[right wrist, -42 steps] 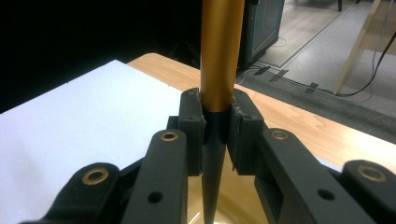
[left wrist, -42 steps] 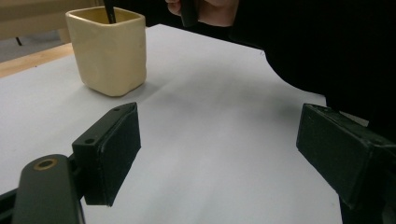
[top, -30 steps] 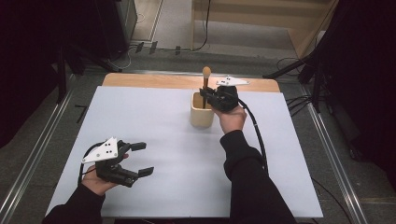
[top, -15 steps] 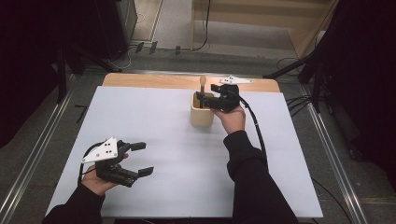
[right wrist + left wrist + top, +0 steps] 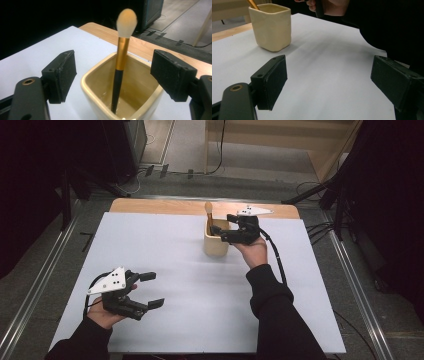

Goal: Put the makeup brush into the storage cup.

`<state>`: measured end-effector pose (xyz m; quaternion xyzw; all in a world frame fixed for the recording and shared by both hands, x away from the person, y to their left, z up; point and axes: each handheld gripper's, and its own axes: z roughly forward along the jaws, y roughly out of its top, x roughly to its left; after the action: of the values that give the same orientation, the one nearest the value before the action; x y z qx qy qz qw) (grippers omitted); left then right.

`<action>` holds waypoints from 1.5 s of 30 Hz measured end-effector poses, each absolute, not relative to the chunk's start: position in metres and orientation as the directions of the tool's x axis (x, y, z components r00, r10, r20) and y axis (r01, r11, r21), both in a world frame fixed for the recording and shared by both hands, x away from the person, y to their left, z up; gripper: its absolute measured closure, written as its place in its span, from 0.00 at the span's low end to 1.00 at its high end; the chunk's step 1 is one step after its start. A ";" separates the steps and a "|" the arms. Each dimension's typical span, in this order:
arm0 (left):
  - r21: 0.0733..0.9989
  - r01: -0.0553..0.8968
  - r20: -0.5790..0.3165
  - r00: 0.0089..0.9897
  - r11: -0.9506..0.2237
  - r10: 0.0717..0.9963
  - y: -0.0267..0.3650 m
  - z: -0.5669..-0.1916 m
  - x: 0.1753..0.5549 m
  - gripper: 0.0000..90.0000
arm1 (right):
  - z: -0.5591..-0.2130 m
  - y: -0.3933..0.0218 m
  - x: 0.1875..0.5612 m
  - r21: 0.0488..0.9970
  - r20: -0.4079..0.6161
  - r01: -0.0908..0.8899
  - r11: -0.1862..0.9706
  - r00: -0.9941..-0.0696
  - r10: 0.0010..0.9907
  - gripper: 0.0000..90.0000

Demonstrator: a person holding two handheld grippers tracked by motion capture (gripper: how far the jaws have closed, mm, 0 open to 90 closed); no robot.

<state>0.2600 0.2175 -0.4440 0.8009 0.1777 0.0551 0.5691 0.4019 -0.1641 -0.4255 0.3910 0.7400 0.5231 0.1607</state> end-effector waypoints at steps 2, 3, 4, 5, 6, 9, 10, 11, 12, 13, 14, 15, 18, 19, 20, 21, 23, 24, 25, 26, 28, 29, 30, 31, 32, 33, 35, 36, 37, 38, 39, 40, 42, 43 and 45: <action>0.931 0.224 -0.116 0.930 -0.287 0.350 0.218 -0.444 0.260 0.16 | -0.424 -0.165 0.399 0.901 0.170 0.407 0.151 -0.651 0.740 0.23; 0.931 0.225 -0.117 0.930 -0.287 0.350 0.218 -0.444 0.260 0.16 | -0.423 -0.166 0.398 0.902 0.170 0.405 0.151 -0.653 0.738 0.23; 0.931 0.224 -0.116 0.930 -0.286 0.350 0.218 -0.444 0.260 0.16 | -0.422 -0.167 0.396 0.906 0.165 0.396 0.150 -0.656 0.737 0.23; 0.931 0.224 -0.115 0.930 -0.289 0.350 0.218 -0.444 0.260 0.16 | -0.422 -0.167 0.394 0.909 0.164 0.390 0.145 -0.655 0.738 0.23; 0.930 0.223 -0.114 0.930 -0.291 0.349 0.218 -0.444 0.260 0.16 | -0.421 -0.167 0.393 0.910 0.163 0.388 0.144 -0.657 0.736 0.23; 0.931 0.225 -0.117 0.929 -0.286 0.351 0.218 -0.444 0.260 0.16 | -0.421 -0.169 0.389 0.913 0.155 0.379 0.150 -0.662 0.733 0.23; 0.932 0.225 -0.116 0.929 -0.285 0.352 0.218 -0.444 0.260 0.16 | -0.422 -0.169 0.388 0.914 0.154 0.378 0.150 -0.664 0.731 0.23; 0.932 0.225 -0.117 0.928 -0.284 0.353 0.218 -0.444 0.260 0.16 | -0.422 -0.170 0.387 0.915 0.159 0.377 0.146 -0.667 0.728 0.23; 0.932 0.225 -0.116 0.928 -0.285 0.353 0.218 -0.444 0.260 0.16 | -0.422 -0.170 0.385 0.914 0.162 0.378 0.147 -0.673 0.722 0.24; 0.932 0.225 -0.116 0.928 -0.285 0.353 0.218 -0.444 0.260 0.16 | -0.422 -0.170 0.384 0.912 0.165 0.380 0.152 -0.681 0.713 0.24; 0.932 0.225 -0.117 0.928 -0.285 0.353 0.218 -0.444 0.260 0.16 | -0.422 -0.170 0.382 0.913 0.153 0.373 0.164 -0.687 0.710 0.24; 0.931 0.225 -0.116 0.928 -0.286 0.353 0.218 -0.444 0.260 0.16 | -0.421 -0.169 0.380 0.914 0.146 0.369 0.172 -0.693 0.706 0.24; 0.932 0.225 -0.116 0.928 -0.285 0.353 0.218 -0.444 0.260 0.16 | -0.419 -0.168 0.376 0.919 0.152 0.360 0.163 -0.702 0.695 0.24; 0.931 0.227 -0.117 0.928 -0.287 0.354 0.218 -0.444 0.260 0.16 | -0.418 -0.169 0.373 0.924 0.157 0.352 0.150 -0.706 0.691 0.24; 0.931 0.227 -0.117 0.928 -0.287 0.354 0.218 -0.444 0.260 0.16 | -0.418 -0.169 0.373 0.924 0.157 0.352 0.150 -0.706 0.691 0.24; 0.931 0.227 -0.117 0.928 -0.287 0.354 0.219 -0.444 0.260 0.16 | -0.419 -0.169 0.371 0.924 0.156 0.350 0.152 -0.709 0.688 0.24; 0.930 0.227 -0.116 0.928 -0.289 0.355 0.219 -0.444 0.260 0.16 | -0.420 -0.169 0.368 0.925 0.152 0.346 0.155 -0.713 0.684 0.24; 0.930 0.227 -0.116 0.927 -0.288 0.356 0.219 -0.444 0.260 0.16 | -0.421 -0.170 0.366 0.924 0.143 0.344 0.168 -0.718 0.681 0.24; 0.930 0.228 -0.116 0.927 -0.288 0.357 0.219 -0.444 0.260 0.16 | -0.421 -0.171 0.365 0.922 0.143 0.346 0.174 -0.722 0.677 0.24; 0.930 0.228 -0.117 0.927 -0.288 0.356 0.219 -0.444 0.260 0.16 | -0.421 -0.172 0.364 0.923 0.141 0.343 0.176 -0.725 0.674 0.24; 0.930 0.227 -0.116 0.927 -0.288 0.357 0.219 -0.444 0.260 0.16 | -0.422 -0.174 0.360 0.928 0.149 0.336 0.159 -0.727 0.670 0.24; 0.930 0.229 -0.118 0.926 -0.287 0.358 0.219 -0.444 0.260 0.16 | -0.421 -0.175 0.359 0.928 0.152 0.337 0.156 -0.729 0.668 0.24; 0.930 0.229 -0.118 0.926 -0.287 0.359 0.219 -0.444 0.261 0.16 | -0.421 -0.176 0.357 0.930 0.149 0.333 0.157 -0.730 0.667 0.24; 0.930 0.229 -0.117 0.926 -0.287 0.360 0.219 -0.444 0.261 0.16 | -0.421 -0.178 0.354 0.929 0.152 0.335 0.156 -0.733 0.663 0.24; 0.930 0.230 -0.118 0.925 -0.286 0.361 0.219 -0.444 0.261 0.16 | -0.421 -0.178 0.354 0.929 0.152 0.335 0.156 -0.733 0.663 0.24; 0.930 0.229 -0.115 0.925 -0.288 0.362 0.219 -0.444 0.261 0.16 | -0.421 -0.178 0.352 0.930 0.151 0.333 0.156 -0.732 0.664 0.24; 0.932 0.225 -0.112 0.924 -0.285 0.365 0.220 -0.444 0.260 0.16 | -0.421 -0.177 0.346 0.929 0.121 0.319 0.189 -0.743 0.659 0.24; 0.932 0.224 -0.111 0.924 -0.284 0.365 0.220 -0.443 0.260 0.16 | -0.421 -0.177 0.346 0.929 0.121 0.319 0.189 -0.743 0.659 0.24; 0.933 0.223 -0.110 0.924 -0.281 0.366 0.220 -0.443 0.260 0.16 | -0.422 -0.177 0.344 0.929 0.119 0.317 0.193 -0.748 0.653 0.24; 0.934 0.225 -0.113 0.923 -0.279 0.368 0.220 -0.443 0.260 0.16 | -0.422 -0.177 0.341 0.927 0.123 0.319 0.196 -0.753 0.646 0.24; 0.933 0.227 -0.114 0.923 -0.281 0.368 0.220 -0.443 0.260 0.16 | -0.423 -0.178 0.339 0.927 0.127 0.320 0.196 -0.758 0.639 0.24; 0.932 0.228 -0.114 0.923 -0.282 0.369 0.220 -0.443 0.260 0.16 | -0.424 -0.178 0.337 0.928 0.128 0.319 0.194 -0.761 0.636 0.24; 0.931 0.228 -0.114 0.923 -0.284 0.368 0.220 -0.443 0.260 0.16 | -0.425 -0.180 0.334 0.927 0.137 0.322 0.191 -0.767 0.627 0.24; 0.931 0.227 -0.112 0.923 -0.285 0.369 0.220 -0.443 0.260 0.16 | -0.426 -0.181 0.332 0.929 0.139 0.320 0.187 -0.768 0.625 0.24; 0.931 0.226 -0.111 0.923 -0.287 0.368 0.220 -0.443 0.260 0.16 | -0.428 -0.184 0.328 0.933 0.143 0.315 0.176 -0.771 0.621 0.24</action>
<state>0.2600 0.2199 -0.4435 0.7997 0.1855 0.0625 0.5676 0.3278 -0.1837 -0.4276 0.3101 0.7547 0.5619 0.1364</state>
